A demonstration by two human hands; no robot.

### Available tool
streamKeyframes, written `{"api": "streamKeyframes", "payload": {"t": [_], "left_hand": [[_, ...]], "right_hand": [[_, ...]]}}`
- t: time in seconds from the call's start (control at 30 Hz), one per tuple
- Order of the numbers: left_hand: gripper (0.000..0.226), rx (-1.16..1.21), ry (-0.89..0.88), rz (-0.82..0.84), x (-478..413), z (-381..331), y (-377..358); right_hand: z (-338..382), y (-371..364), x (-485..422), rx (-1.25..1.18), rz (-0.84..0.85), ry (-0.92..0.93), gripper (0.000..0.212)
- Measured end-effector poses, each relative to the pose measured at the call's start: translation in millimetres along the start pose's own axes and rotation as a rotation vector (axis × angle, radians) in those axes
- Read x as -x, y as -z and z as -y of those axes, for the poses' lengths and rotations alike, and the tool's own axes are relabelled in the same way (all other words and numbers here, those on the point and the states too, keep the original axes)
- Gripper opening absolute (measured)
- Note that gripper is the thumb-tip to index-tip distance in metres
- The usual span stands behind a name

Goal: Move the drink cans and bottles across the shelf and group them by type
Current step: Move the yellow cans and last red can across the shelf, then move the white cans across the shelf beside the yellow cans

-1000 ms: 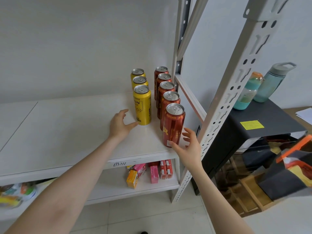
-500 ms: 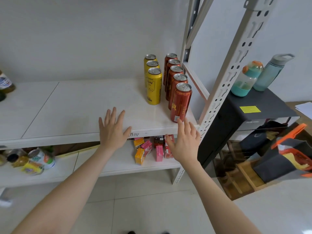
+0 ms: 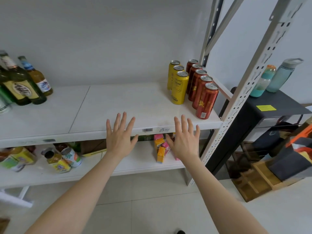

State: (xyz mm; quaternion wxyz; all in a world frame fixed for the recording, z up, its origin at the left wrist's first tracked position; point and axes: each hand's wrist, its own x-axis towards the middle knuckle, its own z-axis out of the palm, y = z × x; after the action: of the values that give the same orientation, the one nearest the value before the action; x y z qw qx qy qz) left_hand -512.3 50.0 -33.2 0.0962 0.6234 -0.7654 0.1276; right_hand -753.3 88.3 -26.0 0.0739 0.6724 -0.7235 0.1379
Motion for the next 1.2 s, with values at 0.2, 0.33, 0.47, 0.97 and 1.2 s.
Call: {"api": "streamKeyframes", "payload": {"t": [0.2,0.33,0.47,0.97,1.2], "left_hand": [[0.070,0.013,-0.038,-0.007,26,59,9],[0.070,0.019,-0.041,-0.016,34,99,12],[0.070,0.001,-0.040,-0.030,35,133,7],[0.070,-0.022,-0.025,-0.023,19,318,-12],[0.070,-0.045,-0.056,-0.031,29,432,-11]], "right_hand": [[69,-1,12,-0.017,-0.004,-0.007,0.075],[118,-5,11,-0.009,-0.016,-0.005,0.072],[157,-13,4,-0.008,-0.024,0.009,0.071],[344,-46,-43,0.004,-0.053,0.012,0.072],[458,-59,-44,0.006,-0.054,-0.016,0.073]]}}
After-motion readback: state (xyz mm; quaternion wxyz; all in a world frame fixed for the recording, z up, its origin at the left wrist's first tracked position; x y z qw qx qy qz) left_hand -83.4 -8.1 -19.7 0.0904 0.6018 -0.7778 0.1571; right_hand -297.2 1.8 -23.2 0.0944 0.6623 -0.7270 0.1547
